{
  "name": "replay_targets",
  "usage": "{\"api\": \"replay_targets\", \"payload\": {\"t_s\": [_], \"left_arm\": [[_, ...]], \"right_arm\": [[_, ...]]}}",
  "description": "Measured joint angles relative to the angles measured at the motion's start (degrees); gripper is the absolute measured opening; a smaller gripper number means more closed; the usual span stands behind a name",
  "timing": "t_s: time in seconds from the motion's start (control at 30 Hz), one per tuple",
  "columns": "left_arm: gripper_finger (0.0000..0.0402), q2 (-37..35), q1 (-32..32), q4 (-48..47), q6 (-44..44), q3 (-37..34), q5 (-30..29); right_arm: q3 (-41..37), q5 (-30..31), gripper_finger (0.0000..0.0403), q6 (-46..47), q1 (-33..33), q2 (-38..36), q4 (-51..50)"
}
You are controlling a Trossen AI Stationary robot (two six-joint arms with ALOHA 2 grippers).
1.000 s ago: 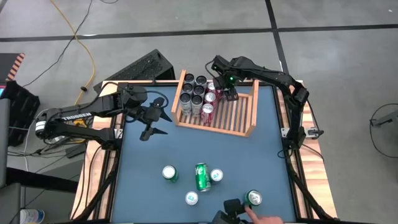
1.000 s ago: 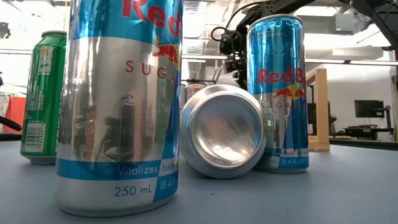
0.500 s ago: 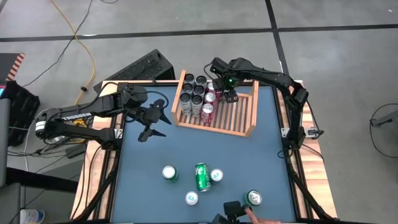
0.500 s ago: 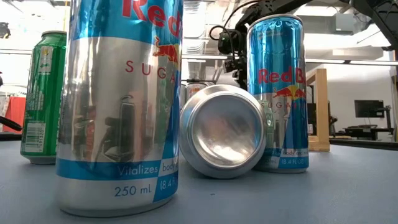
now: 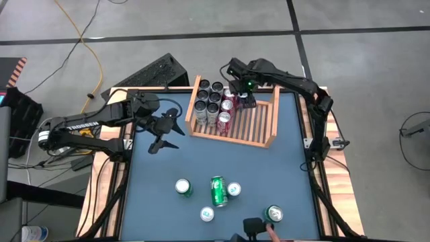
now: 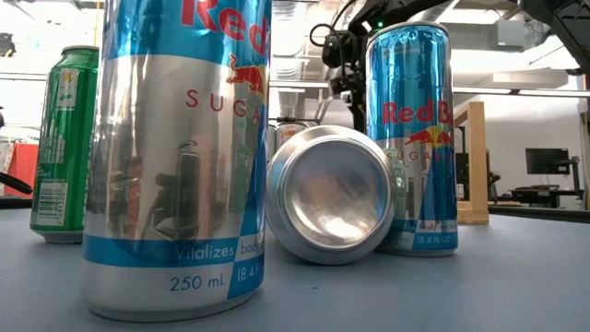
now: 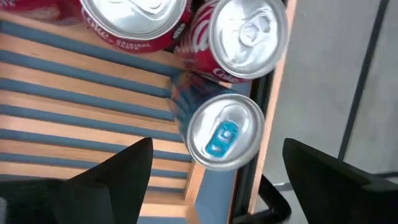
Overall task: Place canned beverage on shelf
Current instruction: Put the blue soda can on the shelf aligned with the other blue soda can
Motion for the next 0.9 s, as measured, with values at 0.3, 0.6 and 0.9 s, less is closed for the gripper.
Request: {"api": "replay_targets", "payload": {"t_s": [0.3, 0.6, 0.9], "left_arm": [[0.0261, 0.00, 0.00, -1.21, 0.89, 0.00, -0.80], [0.0261, -0.16, 0.02, -1.44, 2.80, 0.00, -0.38], [0.0261, -0.17, -0.46, 2.27, 3.14, 0.00, 2.64]], "right_arm": [[1.78, -7.49, 0.0332, 12.67, -2.07, -5.39, -5.66], [-24.94, -28.36, 0.0329, 26.69, -6.14, -20.96, 16.88], [-29.91, -12.92, 0.0329, 36.44, 21.86, -31.13, 26.30]]}}
